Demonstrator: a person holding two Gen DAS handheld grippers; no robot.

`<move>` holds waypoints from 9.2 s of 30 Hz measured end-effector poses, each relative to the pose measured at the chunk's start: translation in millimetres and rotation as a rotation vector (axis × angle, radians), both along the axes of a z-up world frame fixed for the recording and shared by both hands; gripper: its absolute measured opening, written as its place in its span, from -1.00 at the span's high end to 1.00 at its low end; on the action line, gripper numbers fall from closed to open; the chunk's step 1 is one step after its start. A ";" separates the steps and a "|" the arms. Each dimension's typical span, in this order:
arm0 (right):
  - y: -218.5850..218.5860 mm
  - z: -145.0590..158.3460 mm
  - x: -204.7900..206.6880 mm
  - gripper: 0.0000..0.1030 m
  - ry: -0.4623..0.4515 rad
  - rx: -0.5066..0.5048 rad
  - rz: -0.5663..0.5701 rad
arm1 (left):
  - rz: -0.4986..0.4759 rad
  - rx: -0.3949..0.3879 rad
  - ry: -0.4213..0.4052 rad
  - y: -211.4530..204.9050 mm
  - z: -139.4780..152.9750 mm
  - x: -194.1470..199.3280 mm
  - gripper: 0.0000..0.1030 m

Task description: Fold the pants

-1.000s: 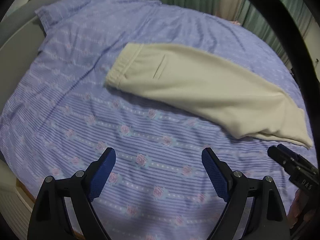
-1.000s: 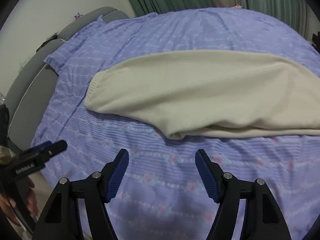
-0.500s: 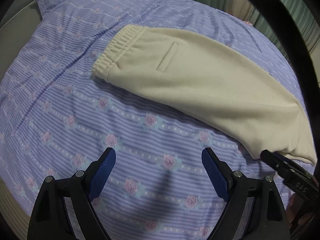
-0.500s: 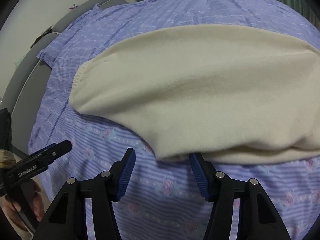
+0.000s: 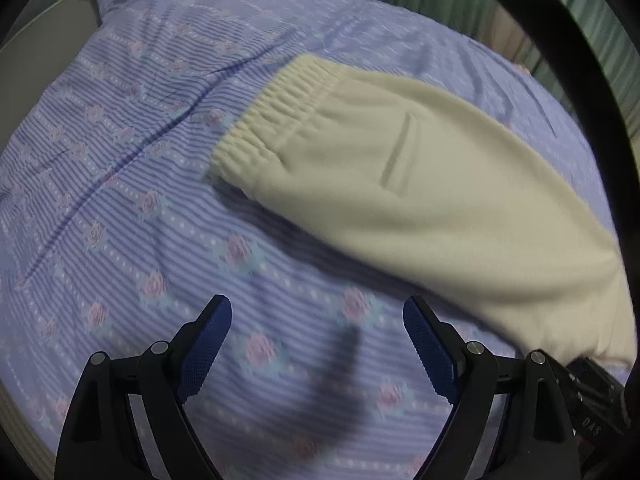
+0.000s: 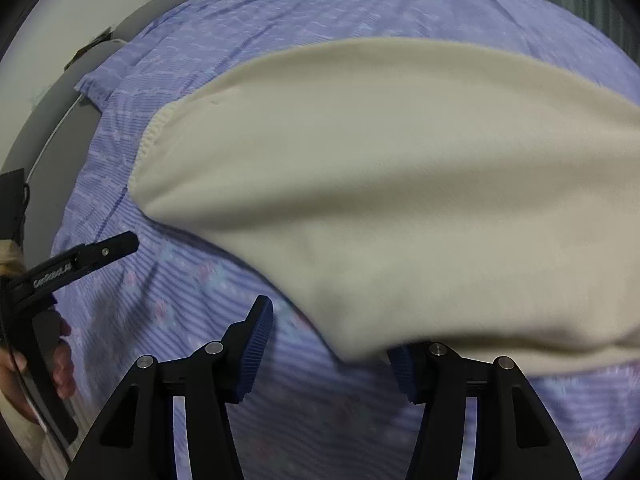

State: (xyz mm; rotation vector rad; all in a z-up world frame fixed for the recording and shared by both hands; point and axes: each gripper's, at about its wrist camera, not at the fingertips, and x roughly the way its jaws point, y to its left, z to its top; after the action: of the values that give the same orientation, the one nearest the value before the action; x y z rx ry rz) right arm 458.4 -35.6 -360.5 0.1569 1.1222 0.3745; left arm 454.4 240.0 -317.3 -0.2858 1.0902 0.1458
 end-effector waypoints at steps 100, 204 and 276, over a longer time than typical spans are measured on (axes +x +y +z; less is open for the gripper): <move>-458.0 129.9 -142.0 -0.35 -0.058 -0.037 -0.311 | -0.431 0.349 -0.113 -498.4 119.6 -111.3 -0.77; -679.2 29.3 32.3 0.05 -0.104 -0.014 -0.375 | -0.451 0.176 -0.128 -705.6 40.3 29.7 -0.76; -655.0 -30.7 -104.6 -0.05 0.075 0.402 -0.580 | -0.479 0.213 -0.087 -723.4 30.6 -34.0 -0.76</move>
State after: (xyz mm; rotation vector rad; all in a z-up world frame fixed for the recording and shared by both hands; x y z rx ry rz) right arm 353.8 -690.6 -391.3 0.8358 1.0115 0.0683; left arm 420.4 -483.4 -286.6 0.1617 1.0191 -0.1768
